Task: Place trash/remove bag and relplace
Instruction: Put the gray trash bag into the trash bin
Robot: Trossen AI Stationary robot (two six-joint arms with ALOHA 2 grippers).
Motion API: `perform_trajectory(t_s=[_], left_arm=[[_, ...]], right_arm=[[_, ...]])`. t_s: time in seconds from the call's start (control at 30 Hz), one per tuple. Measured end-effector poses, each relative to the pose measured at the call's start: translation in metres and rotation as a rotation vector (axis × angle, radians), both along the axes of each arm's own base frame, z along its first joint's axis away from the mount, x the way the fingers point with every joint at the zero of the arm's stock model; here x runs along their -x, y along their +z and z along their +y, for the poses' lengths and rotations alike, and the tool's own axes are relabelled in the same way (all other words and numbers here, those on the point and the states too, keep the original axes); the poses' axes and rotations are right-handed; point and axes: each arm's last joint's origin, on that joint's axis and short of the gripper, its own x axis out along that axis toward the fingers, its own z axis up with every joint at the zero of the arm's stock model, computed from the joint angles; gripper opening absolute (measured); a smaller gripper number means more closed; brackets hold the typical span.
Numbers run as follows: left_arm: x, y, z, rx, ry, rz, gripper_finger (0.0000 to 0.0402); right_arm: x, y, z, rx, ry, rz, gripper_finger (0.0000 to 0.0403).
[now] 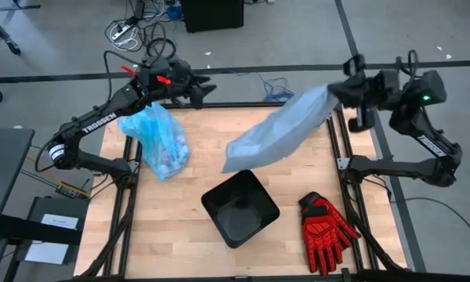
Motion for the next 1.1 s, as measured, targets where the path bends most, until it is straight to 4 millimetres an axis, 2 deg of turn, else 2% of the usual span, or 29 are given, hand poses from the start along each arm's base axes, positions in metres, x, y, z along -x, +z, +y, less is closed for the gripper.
perform_trajectory(t_s=[0.27,0.47,0.6,0.73,0.9,1.1], left_arm=[[-0.005,-0.011,-0.012,0.001,-0.090,0.112,0.0241],[-0.021,-0.026,-0.028,0.052,-0.163,0.136,0.0241],[-0.038,-0.034,-0.042,0.073,-0.190,0.054,0.0241],[-0.060,-0.032,-0.048,0.065,-0.215,-0.098,0.0241],[-0.091,-0.030,-0.062,-0.051,-0.361,-0.290,0.0242],[-0.111,-0.044,-0.069,-0.066,-0.350,-0.302,0.0264]], right_arm=[[-0.002,0.016,-0.009,-0.072,-0.138,-0.291,0.0000],[-0.013,0.022,-0.018,-0.131,-0.169,-0.418,0.0000],[-0.019,0.037,-0.022,-0.127,-0.171,-0.446,0.0000],[-0.019,0.060,-0.023,-0.120,-0.176,-0.507,0.0000],[-0.015,0.079,-0.026,-0.184,-0.321,-0.594,0.0000],[-0.014,0.091,-0.028,-0.148,-0.441,-0.534,0.0000]])
